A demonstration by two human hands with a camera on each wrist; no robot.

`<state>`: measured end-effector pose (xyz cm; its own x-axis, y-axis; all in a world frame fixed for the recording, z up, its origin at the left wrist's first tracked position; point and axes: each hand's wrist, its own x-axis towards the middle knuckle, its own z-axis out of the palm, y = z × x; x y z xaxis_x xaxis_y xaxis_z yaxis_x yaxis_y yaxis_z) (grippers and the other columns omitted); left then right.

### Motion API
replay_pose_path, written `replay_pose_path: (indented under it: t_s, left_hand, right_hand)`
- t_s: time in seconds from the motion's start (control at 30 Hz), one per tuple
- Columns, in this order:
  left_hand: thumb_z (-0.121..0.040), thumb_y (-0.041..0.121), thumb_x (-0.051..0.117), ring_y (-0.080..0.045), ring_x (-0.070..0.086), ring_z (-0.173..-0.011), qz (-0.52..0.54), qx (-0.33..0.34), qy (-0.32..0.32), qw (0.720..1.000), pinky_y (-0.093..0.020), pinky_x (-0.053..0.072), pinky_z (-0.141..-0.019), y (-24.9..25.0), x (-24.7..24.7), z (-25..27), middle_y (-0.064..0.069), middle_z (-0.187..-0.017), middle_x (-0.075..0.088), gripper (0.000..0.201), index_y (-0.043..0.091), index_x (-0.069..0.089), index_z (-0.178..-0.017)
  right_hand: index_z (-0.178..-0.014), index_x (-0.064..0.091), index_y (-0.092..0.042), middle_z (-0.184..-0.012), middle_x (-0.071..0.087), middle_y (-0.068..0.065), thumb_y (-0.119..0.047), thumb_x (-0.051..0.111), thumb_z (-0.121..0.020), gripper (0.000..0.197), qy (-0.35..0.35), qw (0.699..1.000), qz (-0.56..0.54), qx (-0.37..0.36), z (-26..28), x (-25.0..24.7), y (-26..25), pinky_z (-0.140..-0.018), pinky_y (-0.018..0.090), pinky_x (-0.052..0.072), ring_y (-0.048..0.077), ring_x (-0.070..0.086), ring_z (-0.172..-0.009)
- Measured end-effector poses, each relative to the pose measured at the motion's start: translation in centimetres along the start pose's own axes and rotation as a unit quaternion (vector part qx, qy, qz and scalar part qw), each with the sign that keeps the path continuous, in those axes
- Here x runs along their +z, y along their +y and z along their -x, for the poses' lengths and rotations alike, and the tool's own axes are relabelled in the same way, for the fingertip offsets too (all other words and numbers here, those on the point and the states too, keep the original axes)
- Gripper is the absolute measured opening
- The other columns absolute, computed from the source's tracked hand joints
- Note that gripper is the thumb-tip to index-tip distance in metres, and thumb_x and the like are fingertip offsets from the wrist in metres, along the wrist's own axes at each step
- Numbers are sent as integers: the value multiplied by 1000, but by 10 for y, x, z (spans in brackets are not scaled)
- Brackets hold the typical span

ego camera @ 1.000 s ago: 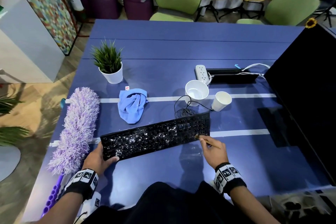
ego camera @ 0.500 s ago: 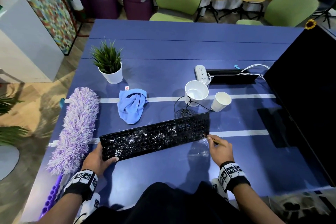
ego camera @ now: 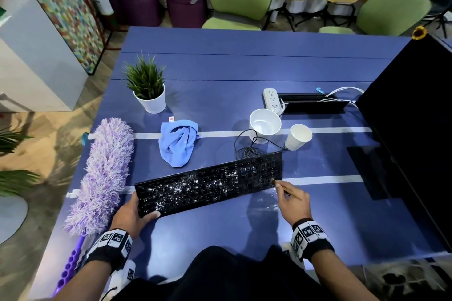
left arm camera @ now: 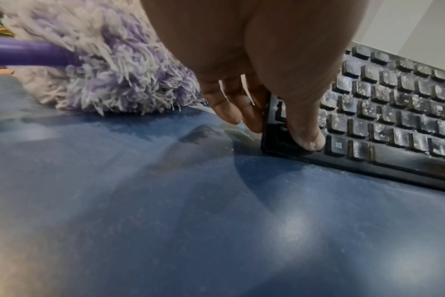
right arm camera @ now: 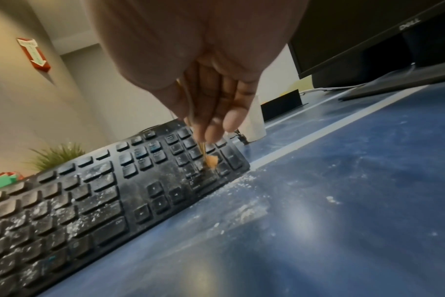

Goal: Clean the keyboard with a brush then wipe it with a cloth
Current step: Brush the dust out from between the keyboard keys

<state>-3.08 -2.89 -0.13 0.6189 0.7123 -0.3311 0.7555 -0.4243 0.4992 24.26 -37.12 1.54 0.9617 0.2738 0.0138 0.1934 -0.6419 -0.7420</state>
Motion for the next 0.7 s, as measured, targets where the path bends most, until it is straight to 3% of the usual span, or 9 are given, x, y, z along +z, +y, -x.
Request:
replay_pose_path:
  t_s: [0.1, 0.2, 0.3, 0.43, 0.57, 0.67, 0.7]
  left_hand:
    - [-65, 41, 83, -33, 67, -97, -6, 2, -3, 1000, -41, 53, -85, -1, 0, -1, -15, -107, 70, 81, 17, 40, -130]
    - [-65, 40, 83, -34, 67, -96, -6, 2, 3, 1000, -40, 53, -83, 0, 0, 0, -16, -107, 70, 81, 16, 40, -130]
    - [-65, 37, 84, -36, 66, -98, -4, 0, 9, 1000, -41, 51, -83, 0, 1, 1, -19, -107, 69, 81, 13, 42, -130]
    - [-65, 36, 84, -36, 66, -99, 2, 0, 10, 1000, -40, 51, -83, 0, 1, 2, -18, -107, 69, 80, 14, 43, -130]
    - [-66, 34, 84, -36, 65, -100, 5, -5, 9, 1000, -40, 50, -85, 1, 1, 2, -18, -108, 69, 79, 13, 43, -130]
    - [-64, 36, 84, -35, 66, -97, 4, 0, 10, 1000, -39, 50, -82, 1, 1, 2, -16, -105, 70, 79, 16, 43, -129]
    - [-65, 36, 84, -35, 66, -97, 3, -1, 11, 1000, -39, 50, -82, 0, 1, 2, -16, -104, 70, 79, 16, 43, -129]
  right_hand:
    - [-92, 76, -20, -81, 75, -2, -21, 63, -88, 13, -17, 1000, 21, 8, -1, 1, 0, -75, 26, 57, 16, 69, -73]
    - [-94, 76, -17, -85, 75, -3, -20, 64, -88, 13, 10, 1000, -9, -16, -2, 2, 1, -77, 25, 56, 10, 69, -74]
    - [-90, 76, -20, -83, 76, 0, -18, 65, -87, 12, -10, 1000, 12, -15, -2, 4, 3, -75, 31, 58, 16, 70, -74]
    - [-96, 76, -15, -89, 74, -2, -16, 66, -88, 13, 17, 998, -37, -48, 1, 4, -5, -79, 20, 54, 8, 69, -83]
    - [-93, 76, -12, -90, 75, 0, -12, 67, -86, 11, -24, 997, -36, -58, 4, 9, -13, -73, 8, 50, -11, 64, -76]
    - [-95, 75, -13, -91, 74, 2, -14, 66, -87, 12, 20, 997, -44, -61, 3, 13, -11, -76, 18, 55, 2, 68, -79]
    - [-94, 75, -13, -90, 75, 2, -13, 66, -87, 12, 20, 997, -47, -56, 2, 14, -12, -76, 16, 54, 2, 69, -79]
